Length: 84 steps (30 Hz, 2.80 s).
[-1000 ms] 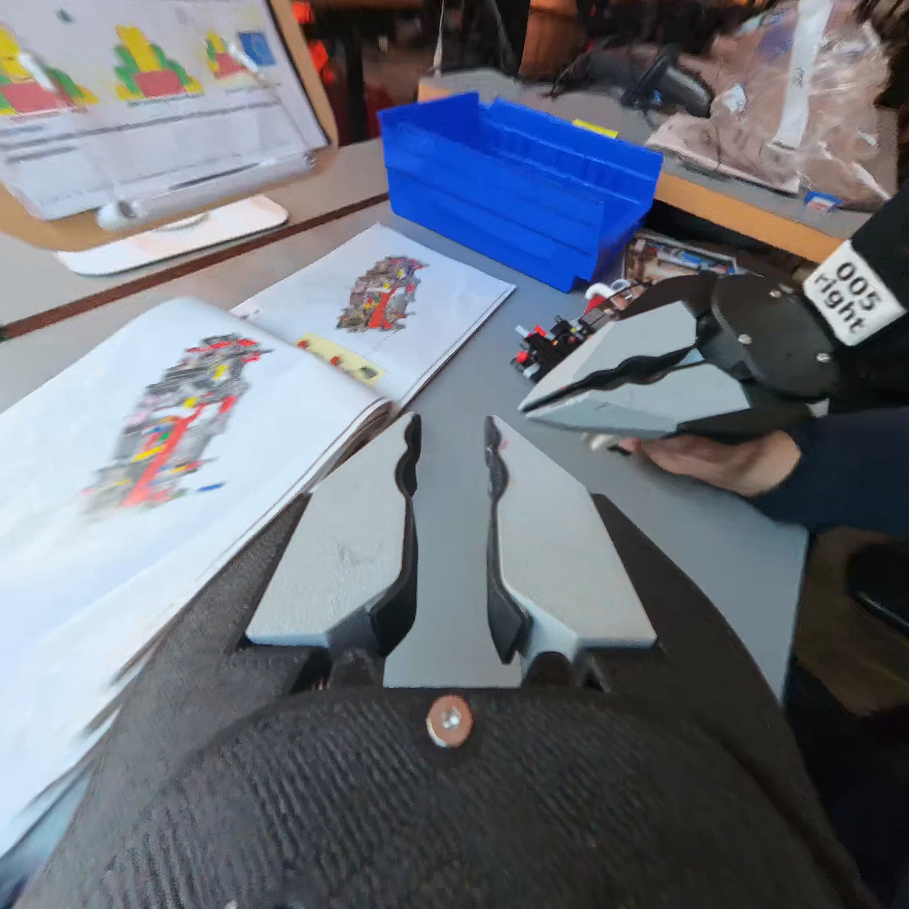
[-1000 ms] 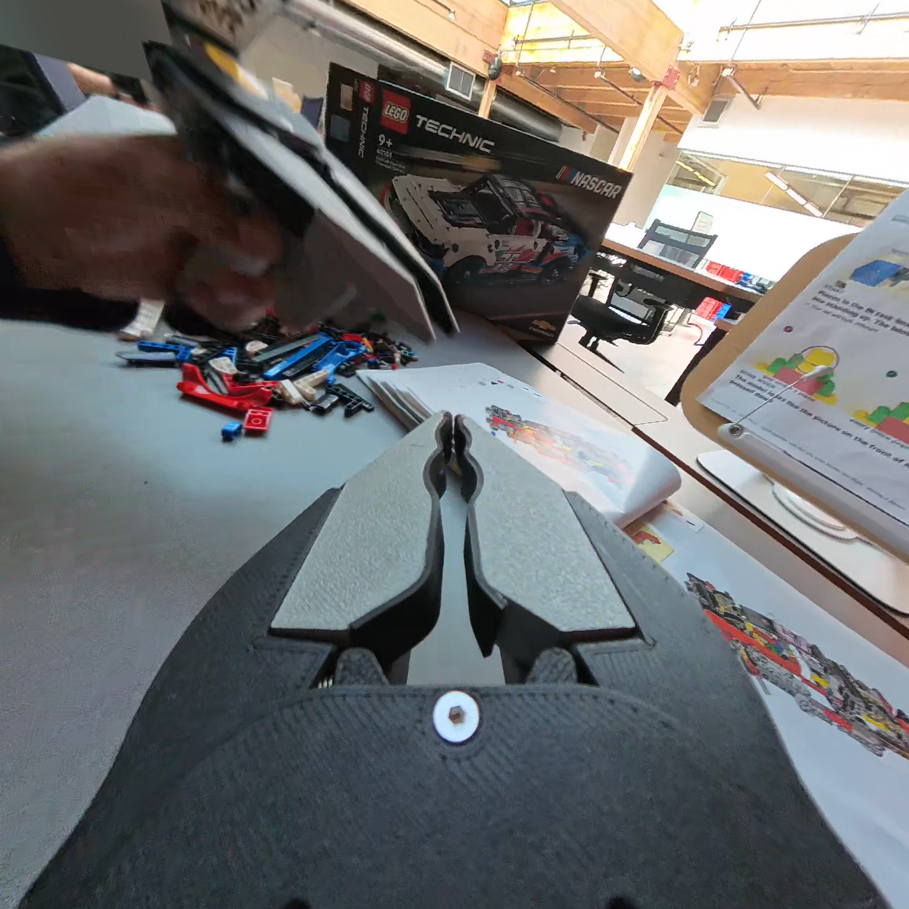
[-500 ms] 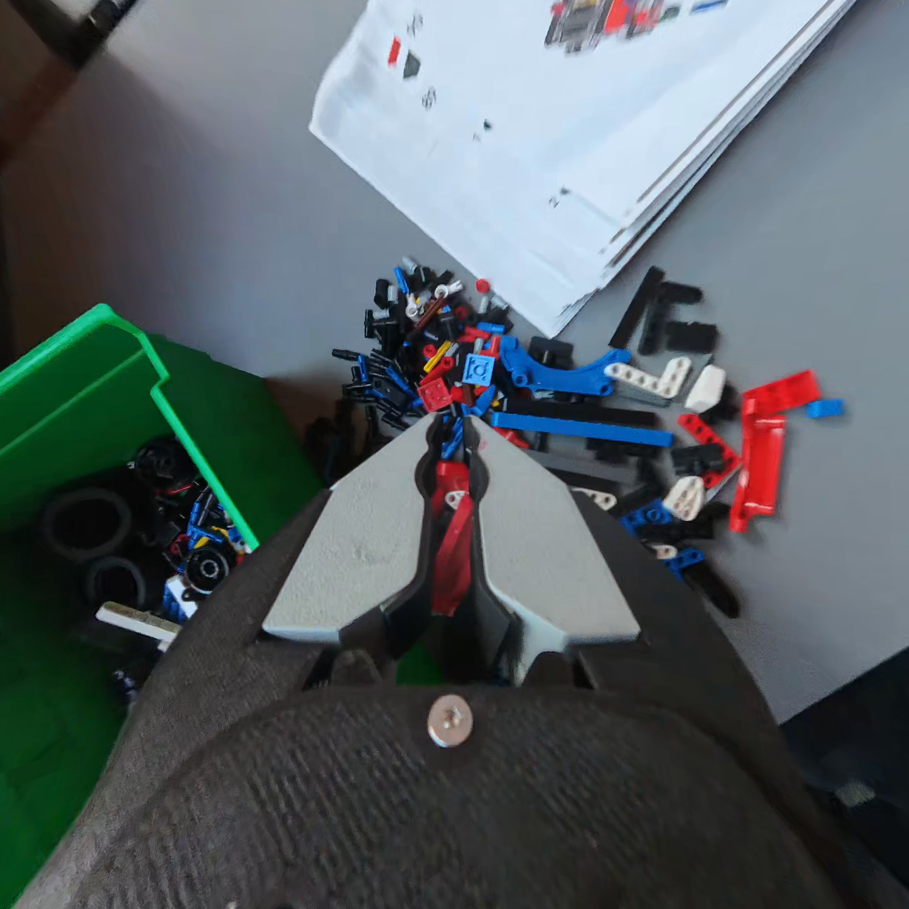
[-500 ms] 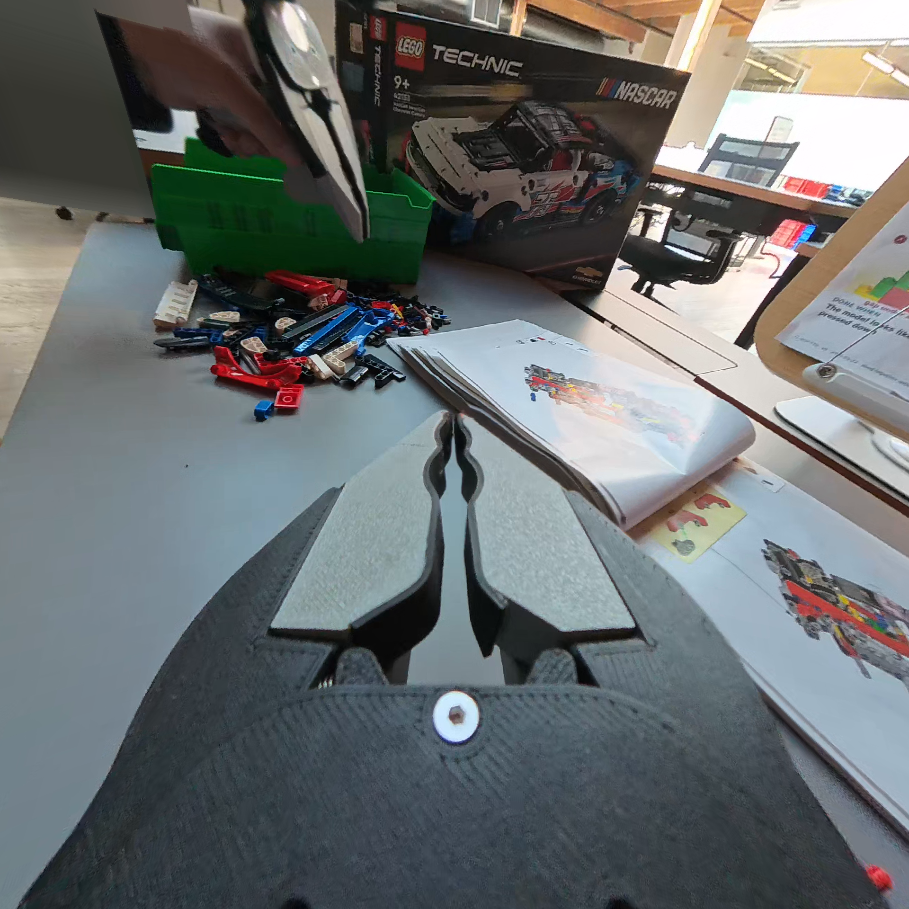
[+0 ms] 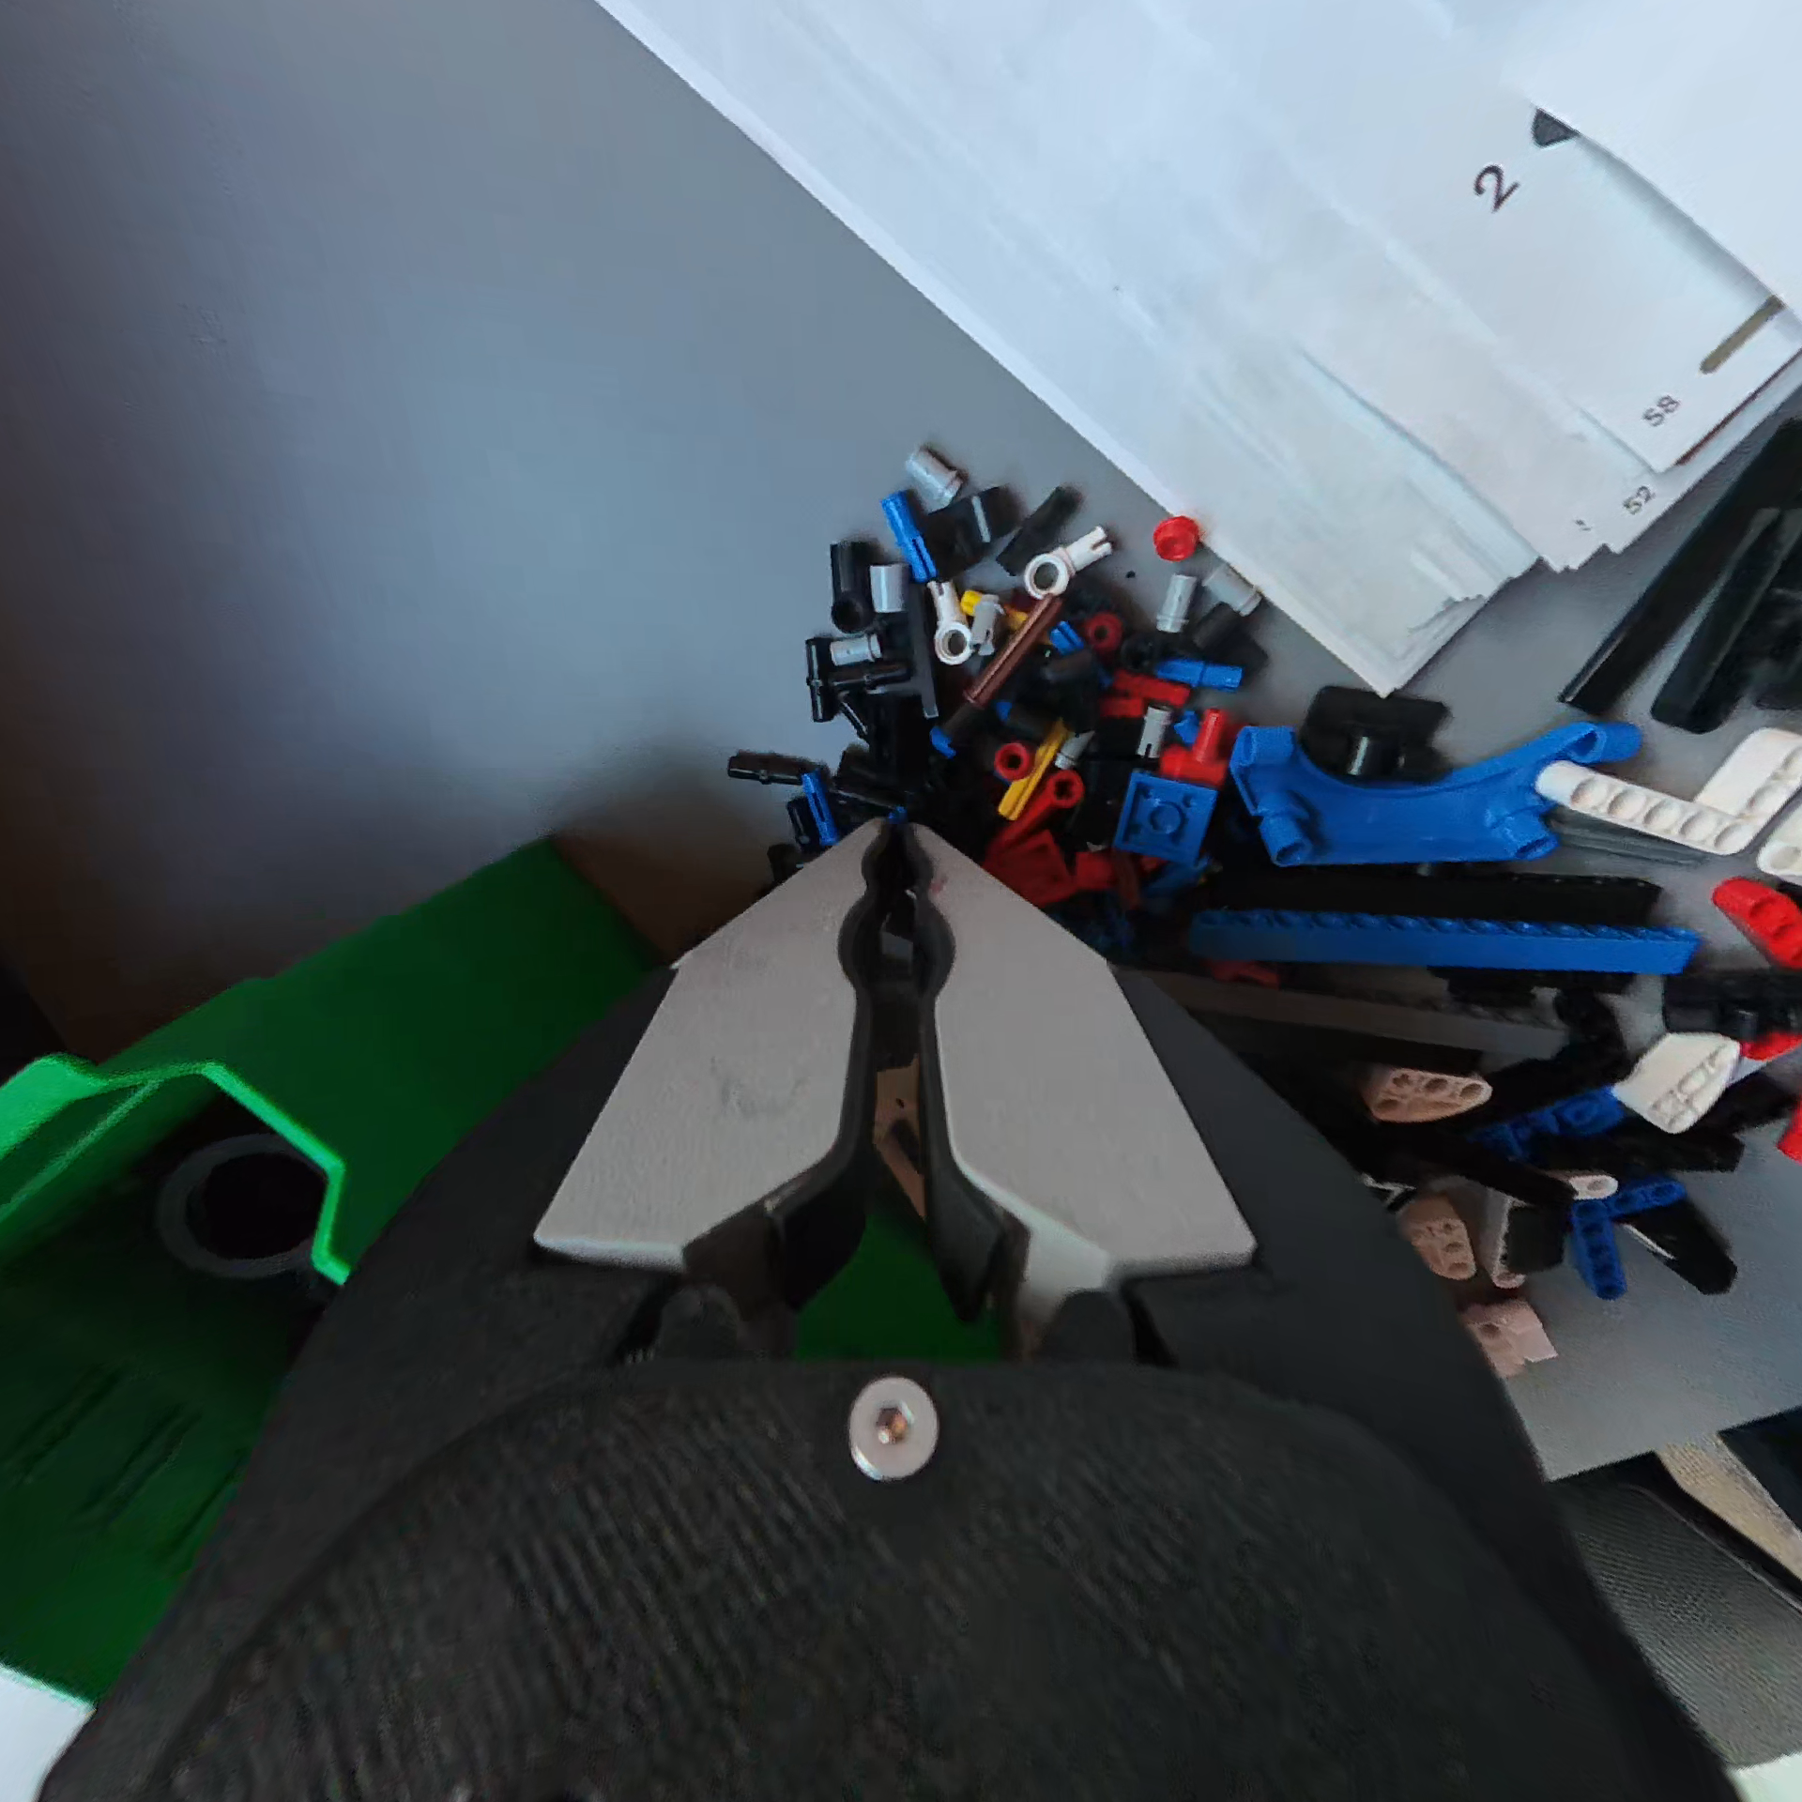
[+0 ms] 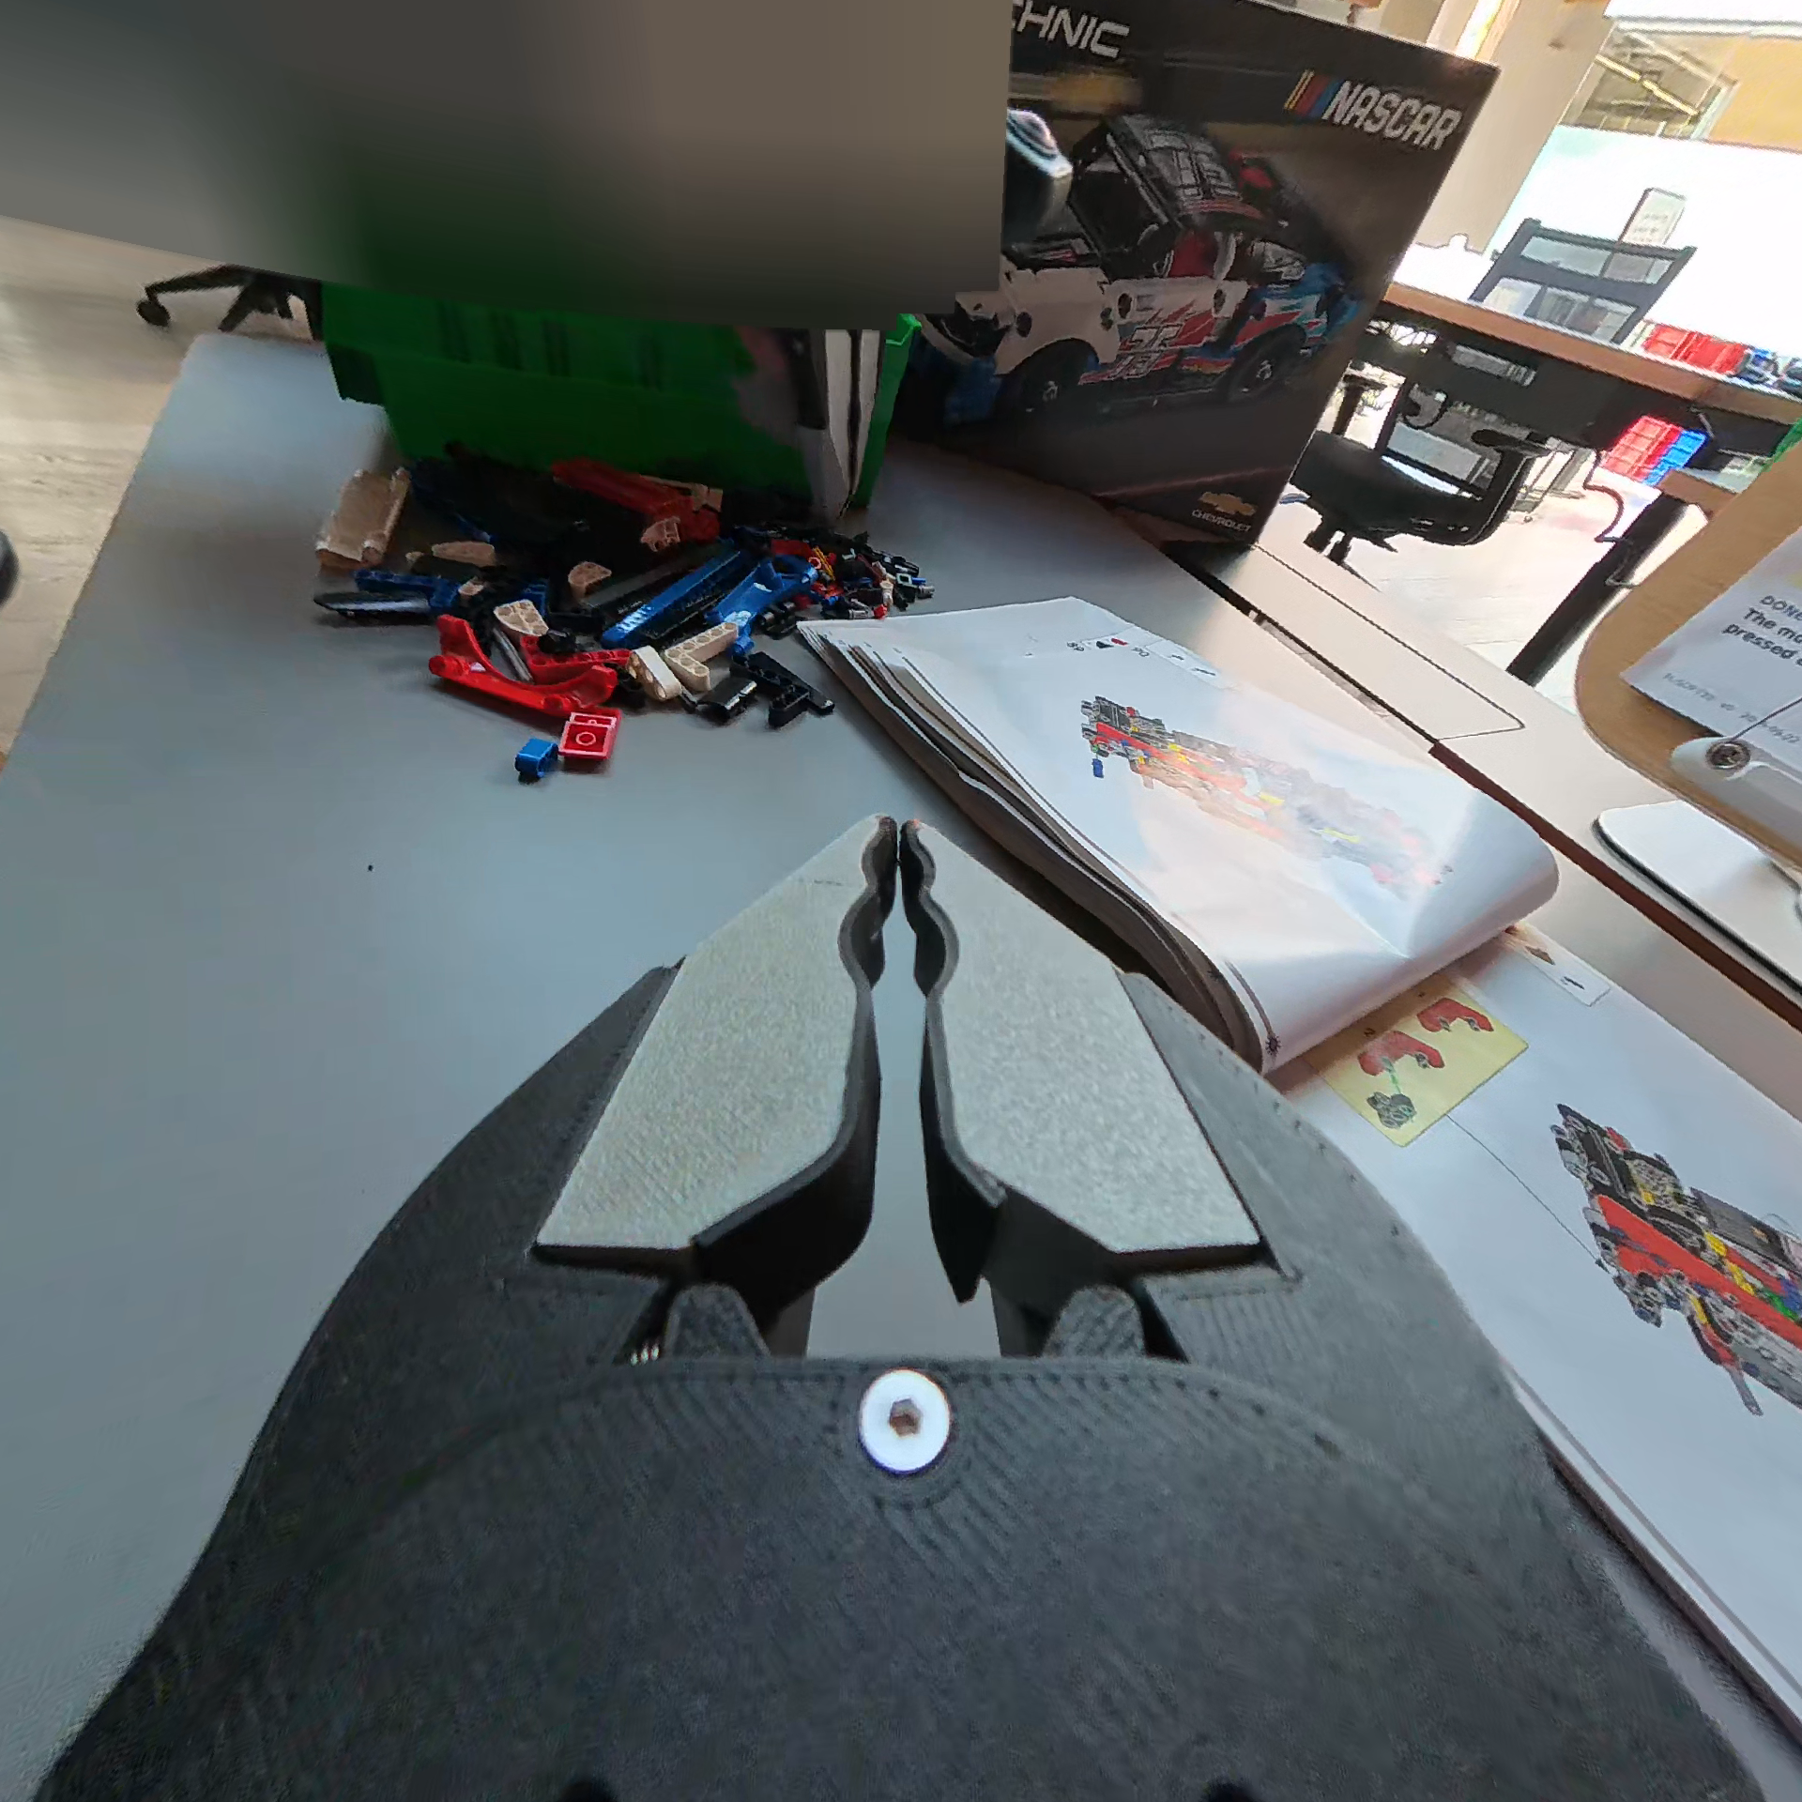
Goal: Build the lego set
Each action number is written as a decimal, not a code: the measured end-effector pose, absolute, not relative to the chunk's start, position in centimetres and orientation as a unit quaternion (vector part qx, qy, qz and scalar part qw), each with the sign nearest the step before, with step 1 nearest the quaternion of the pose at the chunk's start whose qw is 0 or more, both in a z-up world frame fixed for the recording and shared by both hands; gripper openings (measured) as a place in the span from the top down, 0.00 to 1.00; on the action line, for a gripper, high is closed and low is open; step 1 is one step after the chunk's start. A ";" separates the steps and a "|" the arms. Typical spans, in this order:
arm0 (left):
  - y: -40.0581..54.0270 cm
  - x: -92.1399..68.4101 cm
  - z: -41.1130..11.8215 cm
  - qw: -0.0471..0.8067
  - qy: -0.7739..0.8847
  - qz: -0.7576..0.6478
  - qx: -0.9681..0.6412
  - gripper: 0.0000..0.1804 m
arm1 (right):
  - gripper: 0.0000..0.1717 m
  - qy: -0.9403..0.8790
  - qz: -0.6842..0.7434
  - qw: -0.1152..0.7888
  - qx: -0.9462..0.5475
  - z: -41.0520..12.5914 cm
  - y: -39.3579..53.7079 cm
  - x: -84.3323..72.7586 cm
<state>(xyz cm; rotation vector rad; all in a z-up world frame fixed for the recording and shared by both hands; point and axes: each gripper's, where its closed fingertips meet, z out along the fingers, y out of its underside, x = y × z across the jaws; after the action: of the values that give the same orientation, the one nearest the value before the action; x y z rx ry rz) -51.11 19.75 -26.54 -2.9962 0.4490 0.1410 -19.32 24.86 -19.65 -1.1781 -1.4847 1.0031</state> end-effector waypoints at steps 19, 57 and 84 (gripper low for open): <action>18.3 -50.5 -27.5 0.016 0.081 0.056 -0.995 0.99 | 1.00 -0.633 0.373 0.517 -0.439 -18.5 23.4 -18.7; 18.1 -49.9 -27.7 0.007 0.067 0.026 -0.997 0.98 | 1.00 -0.665 0.330 0.548 -0.384 -18.1 21.8 -18.4; 21.0 -21.6 -27.6 0.193 0.347 -0.080 -0.914 0.98 | 1.00 -0.630 0.333 0.546 -0.441 -18.8 25.0 -18.7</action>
<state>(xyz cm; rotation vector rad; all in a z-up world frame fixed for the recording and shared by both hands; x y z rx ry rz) -21.63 21.03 -27.65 -2.5659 0.9732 -0.2244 -18.72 24.98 -18.76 -1.0461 -1.4934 0.7896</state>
